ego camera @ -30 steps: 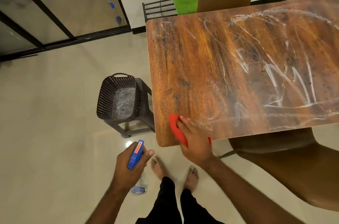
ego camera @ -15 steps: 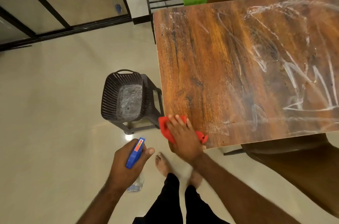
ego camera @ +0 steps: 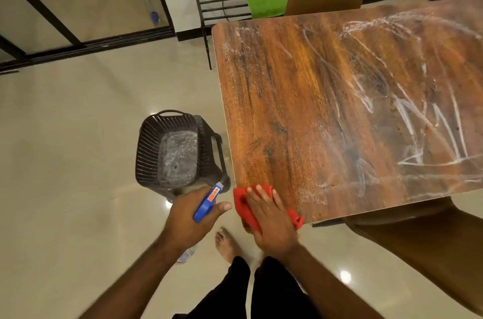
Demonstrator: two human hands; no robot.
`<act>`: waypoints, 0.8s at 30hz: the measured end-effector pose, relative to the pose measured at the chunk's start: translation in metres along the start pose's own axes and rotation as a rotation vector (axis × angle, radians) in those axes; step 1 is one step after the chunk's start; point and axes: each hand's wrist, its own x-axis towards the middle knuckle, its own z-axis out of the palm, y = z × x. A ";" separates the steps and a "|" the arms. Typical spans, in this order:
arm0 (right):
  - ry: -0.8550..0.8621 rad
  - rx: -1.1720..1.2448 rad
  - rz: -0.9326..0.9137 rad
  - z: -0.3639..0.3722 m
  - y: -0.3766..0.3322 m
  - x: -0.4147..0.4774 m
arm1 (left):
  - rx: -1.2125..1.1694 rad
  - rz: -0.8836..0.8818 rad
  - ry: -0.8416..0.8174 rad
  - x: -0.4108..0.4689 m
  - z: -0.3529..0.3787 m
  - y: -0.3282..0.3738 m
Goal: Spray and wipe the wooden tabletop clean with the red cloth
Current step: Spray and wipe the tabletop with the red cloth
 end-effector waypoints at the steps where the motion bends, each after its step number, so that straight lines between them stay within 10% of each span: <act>1: -0.025 -0.007 -0.067 0.003 0.001 -0.016 | 0.033 0.002 0.010 0.003 0.000 -0.001; 11: 0.106 0.039 0.417 -0.042 0.072 0.080 | -0.122 -0.109 -0.025 0.026 -0.012 0.001; 18: -0.258 -0.024 -0.328 -0.016 0.017 0.072 | -0.111 -0.093 0.000 0.046 -0.021 0.018; 24: -0.039 0.015 0.076 -0.065 0.087 0.169 | -0.139 -0.055 0.027 0.069 -0.029 0.018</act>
